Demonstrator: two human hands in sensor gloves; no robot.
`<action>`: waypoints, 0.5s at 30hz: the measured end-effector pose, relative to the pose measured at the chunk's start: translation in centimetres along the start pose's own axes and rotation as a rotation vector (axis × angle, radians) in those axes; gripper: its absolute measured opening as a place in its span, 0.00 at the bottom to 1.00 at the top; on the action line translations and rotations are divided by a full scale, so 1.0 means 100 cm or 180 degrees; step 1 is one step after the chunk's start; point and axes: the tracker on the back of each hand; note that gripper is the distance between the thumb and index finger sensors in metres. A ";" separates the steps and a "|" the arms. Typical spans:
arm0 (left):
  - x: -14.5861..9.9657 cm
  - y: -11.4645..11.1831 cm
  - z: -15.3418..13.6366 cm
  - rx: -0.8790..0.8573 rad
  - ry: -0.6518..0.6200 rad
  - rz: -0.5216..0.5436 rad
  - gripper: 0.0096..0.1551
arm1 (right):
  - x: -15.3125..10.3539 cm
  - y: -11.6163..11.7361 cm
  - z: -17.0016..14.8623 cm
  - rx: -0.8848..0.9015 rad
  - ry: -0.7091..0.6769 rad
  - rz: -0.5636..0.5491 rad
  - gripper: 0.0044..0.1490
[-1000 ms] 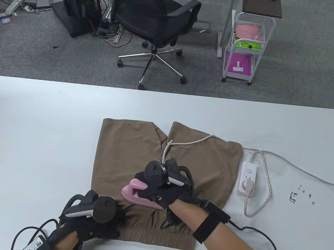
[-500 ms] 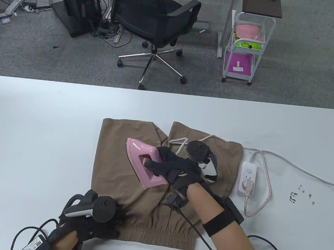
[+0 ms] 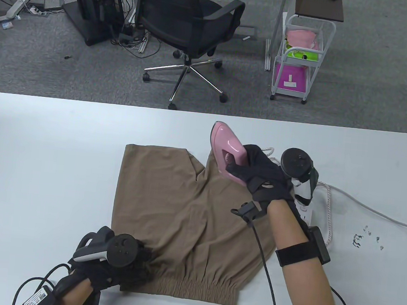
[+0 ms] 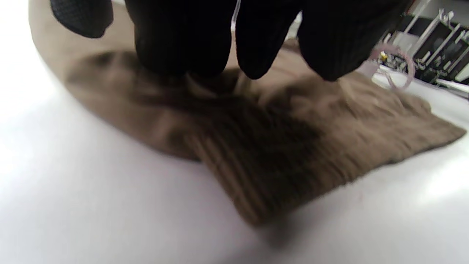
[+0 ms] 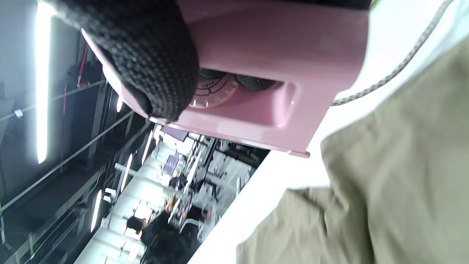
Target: Iron shorts with electric iron on table
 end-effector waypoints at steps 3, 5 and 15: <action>-0.006 0.010 -0.001 0.0059 0.0161 0.0249 0.35 | 0.007 -0.019 -0.009 -0.0072 0.0014 -0.0282 0.31; -0.010 0.017 -0.002 0.0099 0.0298 0.0434 0.36 | 0.014 -0.029 -0.018 -0.0090 0.0051 -0.0520 0.31; -0.029 0.026 -0.009 0.0351 0.0606 0.1574 0.37 | 0.046 -0.037 -0.087 0.0054 0.0720 -0.1413 0.32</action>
Point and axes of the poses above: the tracker on the back of each hand, its own z axis roughly to the thumb side, its own x axis roughly from the wrist to the fingertips, y = z × x, and after that the axes turned 15 degrees about -y, right-handed
